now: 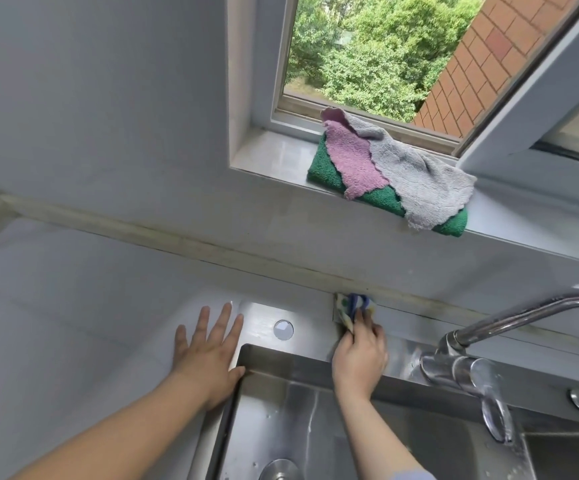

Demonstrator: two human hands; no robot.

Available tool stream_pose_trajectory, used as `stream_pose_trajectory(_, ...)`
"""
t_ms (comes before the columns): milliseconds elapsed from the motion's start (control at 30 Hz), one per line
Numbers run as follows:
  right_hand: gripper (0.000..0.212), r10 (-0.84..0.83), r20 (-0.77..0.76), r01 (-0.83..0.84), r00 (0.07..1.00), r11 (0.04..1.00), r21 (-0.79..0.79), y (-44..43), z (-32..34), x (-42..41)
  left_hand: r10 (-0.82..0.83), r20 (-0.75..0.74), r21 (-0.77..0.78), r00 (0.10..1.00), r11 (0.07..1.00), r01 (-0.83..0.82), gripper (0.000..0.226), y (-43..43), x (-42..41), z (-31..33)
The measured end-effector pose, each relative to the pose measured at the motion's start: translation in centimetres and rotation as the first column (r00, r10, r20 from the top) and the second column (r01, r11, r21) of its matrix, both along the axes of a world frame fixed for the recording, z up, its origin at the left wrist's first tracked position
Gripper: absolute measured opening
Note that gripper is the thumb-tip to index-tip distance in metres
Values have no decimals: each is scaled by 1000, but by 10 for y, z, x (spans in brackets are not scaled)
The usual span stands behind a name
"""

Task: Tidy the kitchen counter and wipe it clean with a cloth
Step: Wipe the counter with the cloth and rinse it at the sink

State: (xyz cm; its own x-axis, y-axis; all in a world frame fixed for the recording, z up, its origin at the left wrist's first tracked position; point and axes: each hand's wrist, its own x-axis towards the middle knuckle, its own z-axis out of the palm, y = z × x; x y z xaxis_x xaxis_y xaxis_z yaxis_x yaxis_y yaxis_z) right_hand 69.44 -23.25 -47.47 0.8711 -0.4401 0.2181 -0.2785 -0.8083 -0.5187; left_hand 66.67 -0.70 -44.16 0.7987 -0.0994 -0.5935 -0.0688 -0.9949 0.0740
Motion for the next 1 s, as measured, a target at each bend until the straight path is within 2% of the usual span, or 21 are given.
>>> stream_pose_trajectory(200,50,109,0,-108,994,993,37,45,0,4,-1,107,-88,994,996,11,76,12,-4,-5)
stream_pose_trajectory(333,51,162,18,-163,987,984,72,63,1,8,14,234,-251,972,967,47,94,36,-12,-14)
stream_pose_trajectory(467,50,237,-6,-234,972,965,120,92,3,16,59,308,-361,949,931,60,88,58,-25,-20)
stream_pose_trajectory(533,49,272,-15,-268,962,955,127,105,4,18,97,337,-338,937,941,24,86,63,-31,-21)
stream_pose_trajectory(600,51,358,11,-356,934,924,140,117,9,20,89,361,-224,928,975,-6,84,68,-35,-22)
stream_pose_trajectory(733,51,551,11,-542,834,815,207,146,17,30,84,396,-88,914,995,-53,71,86,-45,-31)
stream_pose_trajectory(800,54,606,0,-595,795,780,197,152,16,32,103,419,-67,902,994,-82,70,93,-55,-34)
stream_pose_trajectory(933,58,713,18,-712,701,698,82,140,10,27,111,422,-55,900,994,-97,69,101,-75,-33)
stream_pose_trajectory(1000,60,720,-11,-718,694,692,77,133,7,15,118,427,-68,897,993,-99,69,103,-80,-34)
